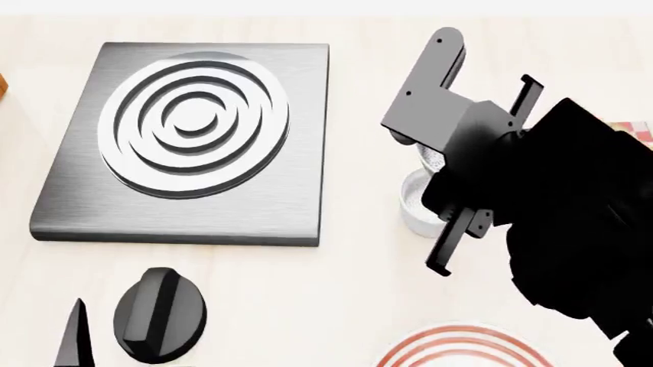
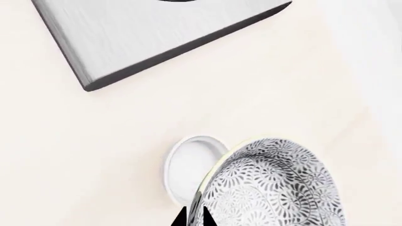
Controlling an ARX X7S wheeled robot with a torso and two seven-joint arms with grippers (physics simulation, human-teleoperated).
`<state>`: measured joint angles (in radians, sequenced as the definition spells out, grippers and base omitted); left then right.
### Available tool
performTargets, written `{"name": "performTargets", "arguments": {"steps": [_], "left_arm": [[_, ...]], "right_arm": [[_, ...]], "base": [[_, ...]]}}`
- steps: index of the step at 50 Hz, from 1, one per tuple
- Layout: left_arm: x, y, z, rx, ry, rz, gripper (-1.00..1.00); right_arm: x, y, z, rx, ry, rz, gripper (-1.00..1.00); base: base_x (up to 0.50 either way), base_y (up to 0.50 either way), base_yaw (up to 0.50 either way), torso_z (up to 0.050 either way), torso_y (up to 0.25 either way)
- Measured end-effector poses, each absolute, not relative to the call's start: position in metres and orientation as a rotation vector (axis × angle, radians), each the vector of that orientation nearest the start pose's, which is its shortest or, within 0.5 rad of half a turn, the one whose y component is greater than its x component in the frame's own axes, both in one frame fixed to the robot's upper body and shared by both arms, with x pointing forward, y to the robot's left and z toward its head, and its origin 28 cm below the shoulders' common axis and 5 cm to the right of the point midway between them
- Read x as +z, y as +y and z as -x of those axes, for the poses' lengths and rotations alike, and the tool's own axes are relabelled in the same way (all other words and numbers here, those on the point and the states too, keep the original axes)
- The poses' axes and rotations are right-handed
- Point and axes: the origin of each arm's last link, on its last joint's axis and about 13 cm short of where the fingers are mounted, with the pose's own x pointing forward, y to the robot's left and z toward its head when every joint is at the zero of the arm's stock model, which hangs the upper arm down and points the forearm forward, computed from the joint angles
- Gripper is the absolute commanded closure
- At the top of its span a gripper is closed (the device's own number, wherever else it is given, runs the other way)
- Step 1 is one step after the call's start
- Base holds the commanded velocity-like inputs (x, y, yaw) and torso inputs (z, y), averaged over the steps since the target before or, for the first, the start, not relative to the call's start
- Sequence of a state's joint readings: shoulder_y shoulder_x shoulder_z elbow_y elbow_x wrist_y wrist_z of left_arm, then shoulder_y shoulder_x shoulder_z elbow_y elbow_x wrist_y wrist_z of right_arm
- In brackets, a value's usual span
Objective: Pick the akita bowl on the ramekin and place it on the plate.
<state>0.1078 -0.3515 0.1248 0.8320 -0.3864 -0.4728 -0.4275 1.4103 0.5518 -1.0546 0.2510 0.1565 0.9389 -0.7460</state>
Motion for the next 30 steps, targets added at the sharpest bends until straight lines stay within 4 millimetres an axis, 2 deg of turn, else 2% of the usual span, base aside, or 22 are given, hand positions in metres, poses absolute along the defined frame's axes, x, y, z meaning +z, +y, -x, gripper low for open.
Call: {"name": "performTargets", "arguments": {"steps": [11,30], "left_arm": [[0.129,0.212,-0.156,0.018,-0.155,0.043,-1.00],[0.129,0.212,-0.156,0.018,-0.155,0.042,-1.00]], "right_arm": [[0.292,-0.167,-0.353,0.624,0.515,0.956,1.00],[0.297,-0.167,-0.321,0.707,0.515,1.007,1.00]], "base": [[0.00,0.00,0.00,0.000,0.000],[0.00,0.00,0.00,0.000,0.001]]}}
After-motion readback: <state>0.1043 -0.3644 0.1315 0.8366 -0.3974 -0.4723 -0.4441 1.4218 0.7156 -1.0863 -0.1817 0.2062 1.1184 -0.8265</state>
